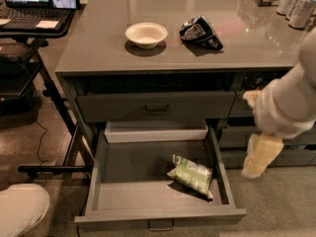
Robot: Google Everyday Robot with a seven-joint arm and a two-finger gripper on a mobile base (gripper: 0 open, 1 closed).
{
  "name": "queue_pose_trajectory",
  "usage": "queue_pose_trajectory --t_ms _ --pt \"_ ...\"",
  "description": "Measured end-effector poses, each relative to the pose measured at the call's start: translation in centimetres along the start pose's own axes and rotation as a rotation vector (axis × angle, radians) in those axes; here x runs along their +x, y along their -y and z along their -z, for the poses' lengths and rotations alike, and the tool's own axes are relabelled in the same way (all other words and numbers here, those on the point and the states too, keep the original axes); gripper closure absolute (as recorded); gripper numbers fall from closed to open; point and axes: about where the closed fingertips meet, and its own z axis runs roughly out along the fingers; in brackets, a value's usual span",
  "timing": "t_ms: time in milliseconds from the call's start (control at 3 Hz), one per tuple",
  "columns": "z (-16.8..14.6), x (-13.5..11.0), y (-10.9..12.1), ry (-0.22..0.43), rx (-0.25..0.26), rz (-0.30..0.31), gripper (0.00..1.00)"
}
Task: Pick green jalapeno chip bag from middle drawer and place on counter
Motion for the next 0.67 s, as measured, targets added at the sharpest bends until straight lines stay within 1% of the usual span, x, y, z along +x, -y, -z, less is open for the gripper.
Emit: queue_pose_trajectory --t_ms 333,667 --pt "-6.5 1.6 -2.4 0.031 -0.015 0.012 0.00" --pt "-7.0 1.2 -1.2 0.053 0.049 0.011 0.00"
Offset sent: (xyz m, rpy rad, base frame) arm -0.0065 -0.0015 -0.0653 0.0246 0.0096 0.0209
